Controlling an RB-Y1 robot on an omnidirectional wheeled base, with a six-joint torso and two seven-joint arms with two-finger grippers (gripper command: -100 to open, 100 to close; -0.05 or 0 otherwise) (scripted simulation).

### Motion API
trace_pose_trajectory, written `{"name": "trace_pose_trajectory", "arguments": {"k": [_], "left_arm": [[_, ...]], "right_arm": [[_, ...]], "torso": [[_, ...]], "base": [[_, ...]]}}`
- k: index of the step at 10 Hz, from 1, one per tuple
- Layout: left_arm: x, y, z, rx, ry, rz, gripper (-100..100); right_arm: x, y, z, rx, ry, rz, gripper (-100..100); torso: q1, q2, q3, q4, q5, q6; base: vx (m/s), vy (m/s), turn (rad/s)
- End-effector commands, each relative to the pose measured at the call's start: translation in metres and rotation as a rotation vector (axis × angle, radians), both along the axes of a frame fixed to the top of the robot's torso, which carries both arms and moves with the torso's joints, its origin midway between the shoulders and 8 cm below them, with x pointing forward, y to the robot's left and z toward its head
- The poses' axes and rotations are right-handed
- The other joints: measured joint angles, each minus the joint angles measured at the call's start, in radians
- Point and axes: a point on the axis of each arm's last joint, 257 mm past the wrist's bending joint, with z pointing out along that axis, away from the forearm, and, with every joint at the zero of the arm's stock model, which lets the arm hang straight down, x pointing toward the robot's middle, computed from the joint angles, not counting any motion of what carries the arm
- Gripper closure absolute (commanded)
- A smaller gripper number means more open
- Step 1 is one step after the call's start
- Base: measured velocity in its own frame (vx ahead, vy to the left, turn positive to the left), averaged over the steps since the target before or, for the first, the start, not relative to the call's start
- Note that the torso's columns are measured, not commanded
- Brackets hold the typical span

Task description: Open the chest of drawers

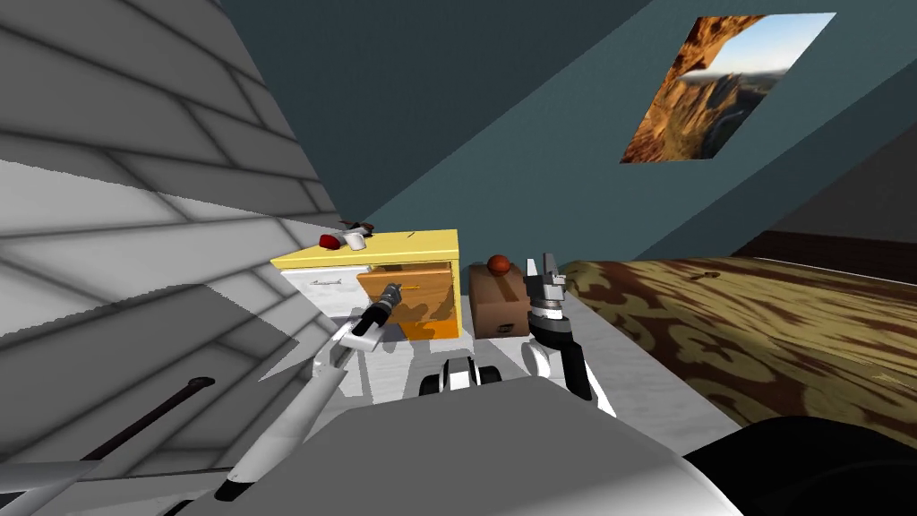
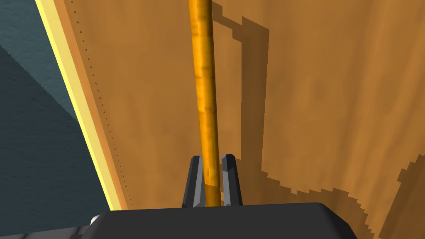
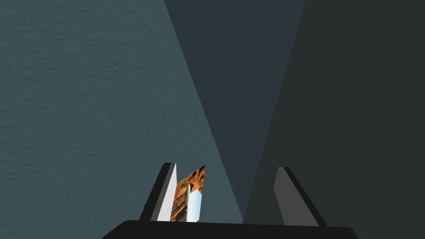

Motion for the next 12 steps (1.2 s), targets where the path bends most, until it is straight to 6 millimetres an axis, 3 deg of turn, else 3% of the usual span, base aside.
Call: {"name": "trace_pose_trajectory", "arguments": {"k": [1,2,4,5,6,7,8,9,11,12], "left_arm": [[0.000,0.020,-0.026,-0.012,0.050,0.027,100],[0.014,0.040,0.001,-0.013,-0.003,0.033,100],[0.011,0.060,-0.024,-0.013,0.048,0.072,100],[0.011,0.060,-0.024,-0.013,0.048,0.072,100],[0.023,0.085,-0.001,-0.016,0.005,0.089,100],[0.021,0.099,-0.016,-0.018,0.036,0.116,100],[0.021,0.099,-0.017,-0.018,0.037,0.117,100],[0.033,0.120,0.019,-0.021,-0.024,0.123,100],[0.029,0.141,-0.004,-0.025,0.021,0.166,100],[0.040,0.161,0.033,-0.032,-0.041,0.172,100]], "right_arm": [[0.000,0.000,0.000,0.000,0.000,0.000,0],[0.000,0.000,0.000,0.000,0.000,0.000,0],[0.000,0.000,0.000,0.000,0.000,0.000,0],[0.000,0.000,0.000,0.000,0.000,0.000,0],[0.000,0.000,0.000,0.000,0.000,0.000,0],[0.000,0.000,0.000,0.000,0.000,0.000,0],[0.000,0.000,0.000,0.000,0.000,0.000,0],[0.000,0.000,0.000,0.000,0.000,0.000,0],[0.000,0.000,0.000,0.000,0.000,0.000,0],[0.000,0.000,0.000,0.000,0.000,0.000,0]], "torso": [[0.000,0.003,0.003,0.000,0.000,-0.004],[0.004,0.001,0.001,-0.001,0.001,-0.007],[0.003,0.004,0.003,0.002,0.001,-0.004],[0.006,0.000,0.001,0.000,0.001,-0.006],[0.008,-0.005,-0.003,-0.001,0.002,-0.006],[0.005,-0.001,-0.001,0.001,0.001,-0.003],[0.002,0.005,0.003,0.002,0.001,-0.004],[0.005,0.004,0.003,0.002,0.001,-0.007],[-0.001,0.010,0.007,0.009,-0.004,-0.004],[0.002,0.007,0.005,0.007,-0.002,-0.007]], "base": [[-0.066,-0.040,0.048],[-0.142,-0.060,-0.215],[-0.110,-0.040,-0.099],[-0.006,-0.018,0.006],[-0.074,-0.065,-0.298],[-0.118,-0.071,-0.172],[-0.070,-0.039,0.017],[-0.140,-0.073,-0.271],[-0.092,-0.043,-0.078],[-0.119,-0.077,-0.239]]}}
